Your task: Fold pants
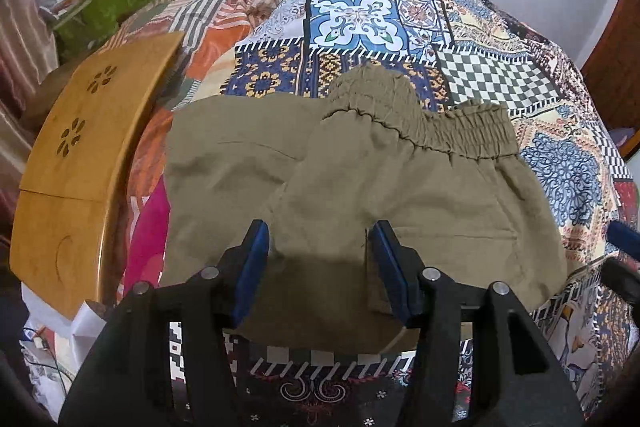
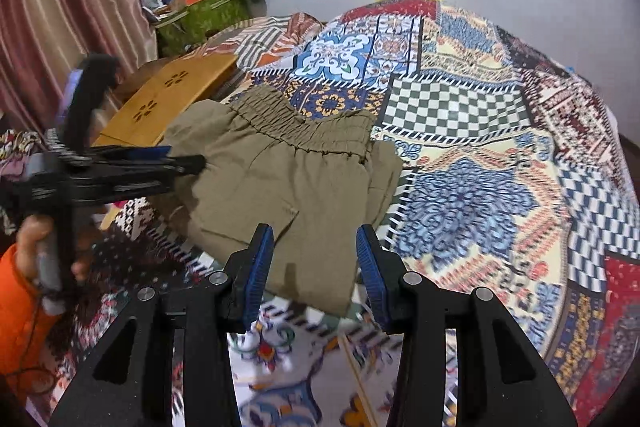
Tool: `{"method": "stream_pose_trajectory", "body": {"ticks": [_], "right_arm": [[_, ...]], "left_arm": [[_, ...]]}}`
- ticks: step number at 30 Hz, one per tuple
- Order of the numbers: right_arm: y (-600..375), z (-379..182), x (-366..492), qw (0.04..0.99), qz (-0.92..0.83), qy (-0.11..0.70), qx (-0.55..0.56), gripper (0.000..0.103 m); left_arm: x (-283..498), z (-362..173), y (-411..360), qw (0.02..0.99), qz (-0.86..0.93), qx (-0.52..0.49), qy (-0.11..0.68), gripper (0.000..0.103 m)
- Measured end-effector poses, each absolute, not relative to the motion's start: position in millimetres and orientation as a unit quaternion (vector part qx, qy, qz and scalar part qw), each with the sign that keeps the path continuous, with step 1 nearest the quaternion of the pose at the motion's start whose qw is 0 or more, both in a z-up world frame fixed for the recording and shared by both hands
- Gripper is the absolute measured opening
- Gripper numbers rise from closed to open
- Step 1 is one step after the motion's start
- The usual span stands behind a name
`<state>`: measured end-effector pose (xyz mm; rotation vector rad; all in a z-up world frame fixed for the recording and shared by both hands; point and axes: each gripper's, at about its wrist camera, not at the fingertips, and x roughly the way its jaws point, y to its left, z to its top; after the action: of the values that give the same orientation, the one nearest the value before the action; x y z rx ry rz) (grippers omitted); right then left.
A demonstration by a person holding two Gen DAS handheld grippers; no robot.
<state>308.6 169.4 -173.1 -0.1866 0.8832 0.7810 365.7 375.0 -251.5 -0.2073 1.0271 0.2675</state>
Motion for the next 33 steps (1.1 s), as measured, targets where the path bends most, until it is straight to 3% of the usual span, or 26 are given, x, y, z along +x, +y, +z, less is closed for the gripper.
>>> {"method": "stream_pose_trajectory", "body": {"ticks": [5, 22, 33], "right_arm": [[134, -140, 296, 0.846, 0.358, 0.389, -0.063, 0.04], [36, 21, 150, 0.901, 0.382, 0.206, 0.003, 0.045], [-13, 65, 66, 0.908, 0.401, 0.12, 0.028, 0.053]], "left_arm": [[339, -219, 370, 0.873, 0.114, -0.128, 0.457, 0.054], [133, -7, 234, 0.964, 0.067, -0.09, 0.241, 0.054], [17, 61, 161, 0.987, 0.072, -0.054, 0.133, 0.061]]}}
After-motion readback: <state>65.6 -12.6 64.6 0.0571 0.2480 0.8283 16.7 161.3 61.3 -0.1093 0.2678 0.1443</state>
